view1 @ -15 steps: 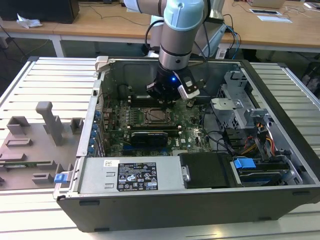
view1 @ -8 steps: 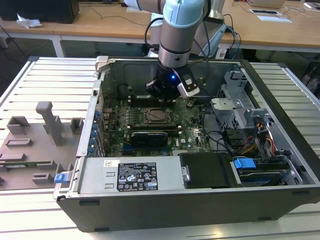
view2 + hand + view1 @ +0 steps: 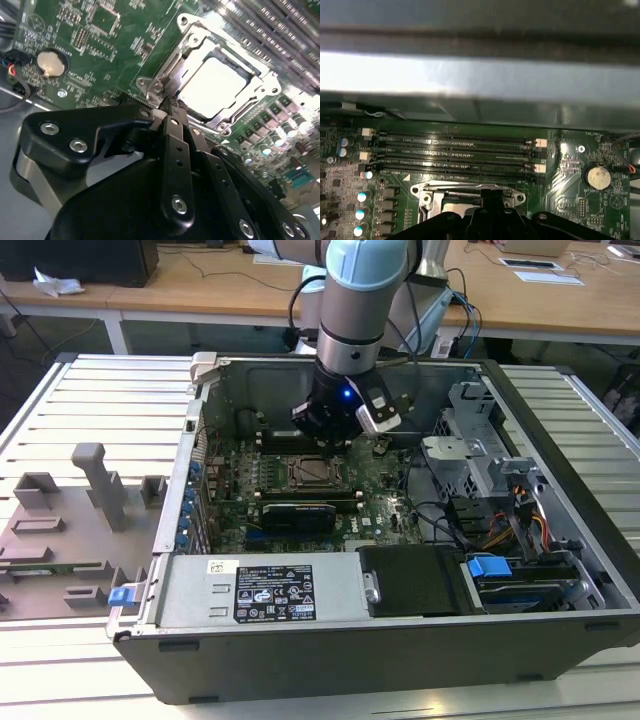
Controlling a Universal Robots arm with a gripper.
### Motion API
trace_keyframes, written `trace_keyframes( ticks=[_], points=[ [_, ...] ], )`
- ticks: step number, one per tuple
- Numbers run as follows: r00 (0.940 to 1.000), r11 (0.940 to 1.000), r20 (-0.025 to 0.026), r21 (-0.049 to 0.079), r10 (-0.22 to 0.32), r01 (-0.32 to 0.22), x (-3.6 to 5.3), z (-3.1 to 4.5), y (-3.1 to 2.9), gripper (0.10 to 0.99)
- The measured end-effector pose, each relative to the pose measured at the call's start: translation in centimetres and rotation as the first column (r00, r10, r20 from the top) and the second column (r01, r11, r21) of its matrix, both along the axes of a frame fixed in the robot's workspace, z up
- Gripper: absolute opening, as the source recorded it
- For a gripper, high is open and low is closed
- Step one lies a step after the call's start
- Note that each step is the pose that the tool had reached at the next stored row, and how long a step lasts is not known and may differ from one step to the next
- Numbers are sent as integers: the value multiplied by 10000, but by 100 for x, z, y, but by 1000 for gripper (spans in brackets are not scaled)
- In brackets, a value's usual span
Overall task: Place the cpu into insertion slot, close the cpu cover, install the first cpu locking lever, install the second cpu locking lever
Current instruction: 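Install the first cpu locking lever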
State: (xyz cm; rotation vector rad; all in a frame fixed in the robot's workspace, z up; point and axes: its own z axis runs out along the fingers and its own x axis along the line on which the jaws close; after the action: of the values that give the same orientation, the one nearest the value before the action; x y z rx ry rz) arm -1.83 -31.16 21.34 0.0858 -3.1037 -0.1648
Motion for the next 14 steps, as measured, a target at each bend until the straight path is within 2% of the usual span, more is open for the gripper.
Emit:
trace_keyframes(
  ticks=[5,6,9,14],
  points=[
    [10000,10000,0,0,0,0,-14,0,-160,106],
    [10000,10000,-1,0,0,0,-15,0,-177,106],
    [10000,10000,-1,-2,-2,2,-15,19,-190,106],
    [10000,10000,0,-1,0,0,-15,172,-190,106]
  ],
)
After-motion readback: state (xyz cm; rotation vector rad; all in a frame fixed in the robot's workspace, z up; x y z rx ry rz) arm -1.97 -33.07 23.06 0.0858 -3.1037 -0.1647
